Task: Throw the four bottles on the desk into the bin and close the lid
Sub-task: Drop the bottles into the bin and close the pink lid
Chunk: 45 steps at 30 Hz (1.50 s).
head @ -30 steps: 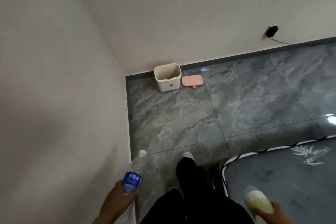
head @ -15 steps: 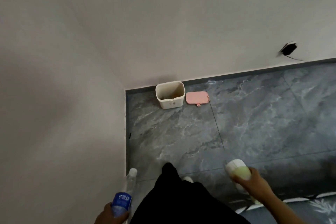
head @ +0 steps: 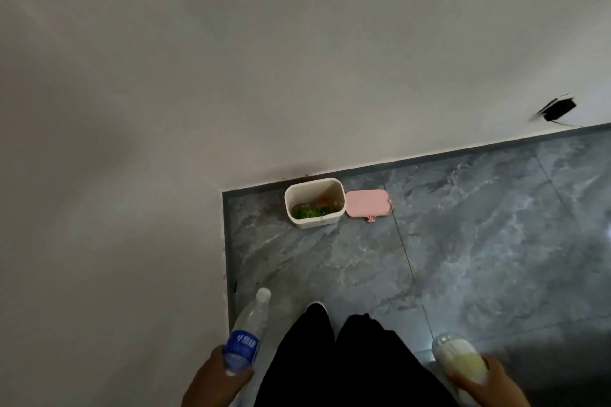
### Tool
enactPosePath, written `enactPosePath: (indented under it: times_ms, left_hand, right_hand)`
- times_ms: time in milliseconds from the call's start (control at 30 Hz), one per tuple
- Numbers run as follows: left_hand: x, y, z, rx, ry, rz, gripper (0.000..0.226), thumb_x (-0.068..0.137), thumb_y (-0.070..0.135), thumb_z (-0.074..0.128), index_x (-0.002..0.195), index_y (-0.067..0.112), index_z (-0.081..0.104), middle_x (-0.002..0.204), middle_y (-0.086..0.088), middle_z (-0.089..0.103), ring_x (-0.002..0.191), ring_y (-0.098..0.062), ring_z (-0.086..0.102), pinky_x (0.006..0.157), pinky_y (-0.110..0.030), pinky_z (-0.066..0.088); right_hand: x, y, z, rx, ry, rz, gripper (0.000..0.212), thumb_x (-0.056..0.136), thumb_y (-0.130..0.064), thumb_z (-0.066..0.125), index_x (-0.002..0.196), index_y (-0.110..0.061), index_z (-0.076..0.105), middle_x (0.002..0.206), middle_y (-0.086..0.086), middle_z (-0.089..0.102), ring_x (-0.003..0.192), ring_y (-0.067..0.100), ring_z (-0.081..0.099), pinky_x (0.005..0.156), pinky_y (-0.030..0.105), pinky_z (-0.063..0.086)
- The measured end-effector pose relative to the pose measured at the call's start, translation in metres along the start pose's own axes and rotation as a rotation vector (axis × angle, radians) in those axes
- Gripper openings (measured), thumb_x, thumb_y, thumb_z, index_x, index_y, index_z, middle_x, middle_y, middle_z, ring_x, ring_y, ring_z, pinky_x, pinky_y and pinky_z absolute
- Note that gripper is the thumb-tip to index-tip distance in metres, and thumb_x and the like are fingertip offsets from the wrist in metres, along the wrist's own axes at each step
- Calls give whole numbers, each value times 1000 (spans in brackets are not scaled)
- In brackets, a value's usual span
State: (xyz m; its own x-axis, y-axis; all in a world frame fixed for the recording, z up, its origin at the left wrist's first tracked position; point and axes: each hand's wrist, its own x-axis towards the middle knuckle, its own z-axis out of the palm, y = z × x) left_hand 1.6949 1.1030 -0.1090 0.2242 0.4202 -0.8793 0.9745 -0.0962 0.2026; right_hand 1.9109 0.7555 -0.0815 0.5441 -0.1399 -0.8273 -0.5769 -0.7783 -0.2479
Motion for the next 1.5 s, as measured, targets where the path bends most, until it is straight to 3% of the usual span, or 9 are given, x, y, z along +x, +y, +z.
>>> enactPosePath:
  times_ms: [133,233,367,533,700,833,1033,1267,1500]
  left_hand:
    - [45,58,-26,-13,-46,21,89,55,44,69,131,9,40,125,-15,59,109,-27,57,94,-31,41]
    - [80,96,-36,46,-39,58,78,66,45,74,130,18,39,120,-5,60,101,-21,57,86,-29,43]
    - [136,150,-41,169,14,119,72,65,55,69,125,26,41,112,2,60,99,-18,60,86,-31,48]
    - [232,211,-25,338,87,239,68,78,56,56,133,23,36,130,-1,55,115,-21,55,85,-28,41]
    - [359,262,0,520,147,364,69,80,50,55,137,21,30,128,-4,55,109,-21,58,91,-35,49]
    - [459,280,23,833,241,531,73,80,48,51,141,20,22,132,-9,50,106,-27,58,83,-39,49]
    - [567,284,68,1117,305,750,71,86,44,47,144,16,18,136,-14,44,116,-30,46,100,-43,39]
    - [610,274,90,1150,431,832,69,87,31,56,143,17,18,138,-14,44,121,-30,45,103,-44,39]
    - [601,270,84,983,441,840,50,88,29,54,134,18,39,137,-6,49,126,-24,44,110,-40,33]
  right_hand:
    - [24,-46,-9,2,-2,21,56,70,-2,78,121,7,56,126,29,57,120,39,53,106,40,33]
    - [66,-88,-12,-15,-58,-8,56,76,4,71,127,12,48,132,30,52,126,38,46,109,38,27]
    - [124,-146,0,-117,-69,-75,76,63,-6,84,129,5,47,124,28,56,114,36,54,98,39,38]
    - [205,-208,37,-179,-82,-196,72,65,-25,83,127,-10,49,107,17,62,85,29,58,76,37,48]
    - [302,-246,101,-233,-123,-327,73,69,-35,78,131,-16,44,120,13,58,102,30,59,82,35,48]
    - [374,-257,158,-291,-198,-474,78,67,-46,75,132,-23,39,122,4,54,100,20,58,81,29,50]
    - [447,-260,222,-393,-242,-615,89,62,-60,70,137,-30,31,131,-3,48,111,16,55,94,38,53]
    - [479,-270,252,-589,-218,-733,93,68,-59,66,142,-32,17,144,-3,38,123,17,49,102,36,47]
    - [493,-293,259,-716,-194,-835,93,70,-58,66,143,-32,16,144,1,36,119,21,51,95,37,49]
